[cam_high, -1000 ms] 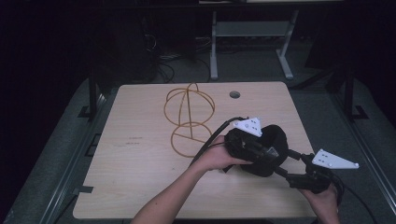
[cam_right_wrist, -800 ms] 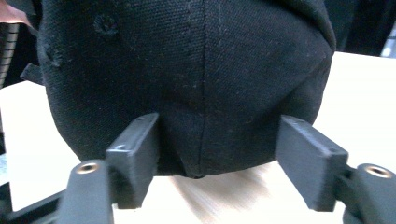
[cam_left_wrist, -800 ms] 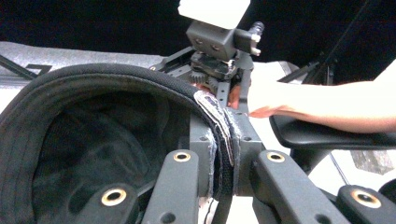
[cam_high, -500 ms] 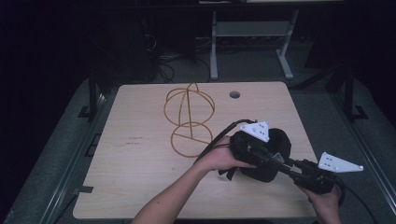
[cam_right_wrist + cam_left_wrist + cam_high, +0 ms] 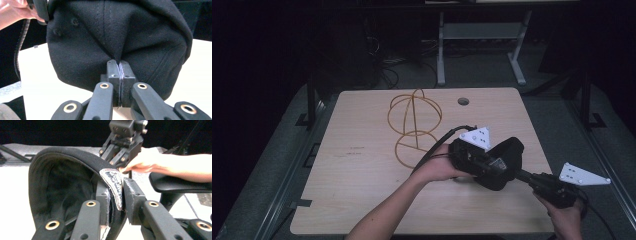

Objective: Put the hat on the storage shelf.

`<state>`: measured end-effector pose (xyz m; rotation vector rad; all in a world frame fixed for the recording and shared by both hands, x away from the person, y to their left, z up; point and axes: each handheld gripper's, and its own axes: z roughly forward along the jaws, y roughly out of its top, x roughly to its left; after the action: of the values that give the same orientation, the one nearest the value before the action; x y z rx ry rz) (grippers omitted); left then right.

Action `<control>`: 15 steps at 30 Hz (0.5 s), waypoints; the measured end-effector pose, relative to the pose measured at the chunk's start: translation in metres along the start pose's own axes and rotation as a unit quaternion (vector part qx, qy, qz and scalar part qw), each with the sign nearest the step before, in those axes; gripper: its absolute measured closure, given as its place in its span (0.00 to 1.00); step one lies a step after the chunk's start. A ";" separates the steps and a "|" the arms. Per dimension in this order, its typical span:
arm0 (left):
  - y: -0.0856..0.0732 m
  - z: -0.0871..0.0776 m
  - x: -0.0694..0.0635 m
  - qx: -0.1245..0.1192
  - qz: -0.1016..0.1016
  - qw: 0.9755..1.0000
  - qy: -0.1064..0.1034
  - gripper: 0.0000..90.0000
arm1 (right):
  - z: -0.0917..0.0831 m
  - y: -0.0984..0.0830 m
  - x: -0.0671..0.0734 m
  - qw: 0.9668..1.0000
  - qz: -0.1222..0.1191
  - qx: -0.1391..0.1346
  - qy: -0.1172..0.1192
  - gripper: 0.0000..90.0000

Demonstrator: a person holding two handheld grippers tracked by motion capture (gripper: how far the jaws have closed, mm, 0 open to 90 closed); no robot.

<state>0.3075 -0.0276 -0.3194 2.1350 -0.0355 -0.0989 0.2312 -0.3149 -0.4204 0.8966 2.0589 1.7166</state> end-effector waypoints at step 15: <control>-0.022 -0.033 -0.007 0.007 -0.005 0.996 0.084 0.53 | -0.012 0.022 0.001 0.999 -0.020 0.010 -0.024 0.99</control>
<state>0.3026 0.0129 -0.3198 2.1503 0.0733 0.0759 0.2293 -0.3219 -0.3964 0.8885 2.0526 1.6412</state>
